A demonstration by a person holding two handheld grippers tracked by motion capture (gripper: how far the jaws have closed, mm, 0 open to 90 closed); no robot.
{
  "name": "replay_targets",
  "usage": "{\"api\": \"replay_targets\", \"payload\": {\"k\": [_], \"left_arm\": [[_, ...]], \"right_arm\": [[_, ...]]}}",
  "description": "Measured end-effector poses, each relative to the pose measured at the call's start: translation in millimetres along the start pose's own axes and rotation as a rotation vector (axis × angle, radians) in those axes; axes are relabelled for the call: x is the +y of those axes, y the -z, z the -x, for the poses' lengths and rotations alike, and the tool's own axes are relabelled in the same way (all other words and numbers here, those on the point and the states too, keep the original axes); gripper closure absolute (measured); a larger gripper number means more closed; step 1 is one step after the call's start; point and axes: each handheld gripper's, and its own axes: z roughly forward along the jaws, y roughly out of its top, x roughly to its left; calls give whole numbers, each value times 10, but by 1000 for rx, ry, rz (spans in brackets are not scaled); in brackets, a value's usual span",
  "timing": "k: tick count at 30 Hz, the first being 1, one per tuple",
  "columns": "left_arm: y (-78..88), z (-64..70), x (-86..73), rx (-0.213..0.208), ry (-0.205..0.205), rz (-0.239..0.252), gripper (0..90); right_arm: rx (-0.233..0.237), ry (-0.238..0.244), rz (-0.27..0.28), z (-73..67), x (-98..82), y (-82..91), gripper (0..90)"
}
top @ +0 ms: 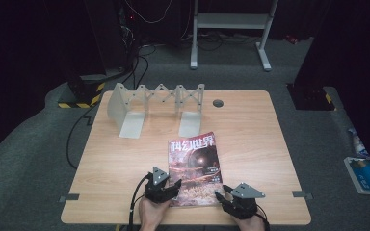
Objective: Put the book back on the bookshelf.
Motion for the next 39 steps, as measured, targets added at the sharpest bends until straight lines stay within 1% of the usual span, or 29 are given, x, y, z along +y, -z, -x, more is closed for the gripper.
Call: {"api": "replay_targets", "payload": {"k": [1,2,4,6,8,10,12,13,14,15,17,19,21,25,26,31,35,36,38,39], "left_arm": [[-25,-9,23,8,1,-1,398],[-47,-20,45,19,1,-5,389],[-88,-40,84,26,18,-5,379],[-120,-58,114,31,23,-4,376],[-145,-84,119,30,23,10,376],[-162,-98,116,38,10,23,377],[-171,-89,107,42,0,31,377],[-170,-90,106,44,-6,31,376],[-171,-91,104,42,-5,34,376],[-171,-90,101,43,-6,36,376],[-171,-89,98,43,-5,37,376],[-171,-89,98,42,-4,37,377],[-170,-91,96,41,-3,38,376],[-172,-91,93,42,-2,42,377],[-172,-91,91,39,0,43,377],[-166,-91,81,36,3,49,382],[-164,-92,77,35,6,51,383],[-164,-93,77,35,5,51,382],[-165,-93,76,35,7,52,382],[-165,-94,77,36,6,52,382]], "right_arm": [[-5,17,-2,-4,9,-2,565],[-6,22,-4,-8,18,-6,565],[-1,35,-10,3,35,-12,565],[10,45,-19,25,53,-11,566],[17,53,-23,44,69,-9,581],[17,57,-23,64,89,-20,582],[36,33,-23,105,125,-41,571],[48,9,-22,134,150,-50,570],[56,-4,-21,160,181,-61,570],[60,-11,-23,180,215,-73,572],[61,-8,-24,213,290,-104,577],[43,-11,-29,237,364,-139,592],[22,-2,-35,263,433,-184,598],[-8,-3,-43,323,547,-270,614],[-13,-10,-44,342,570,-289,615],[-36,-47,-81,434,693,-393,606],[-47,-55,-101,474,799,-496,596],[-47,-64,-110,479,825,-525,594],[-52,-61,-125,491,870,-584,589],[-56,-49,-135,498,892,-611,589]]}}
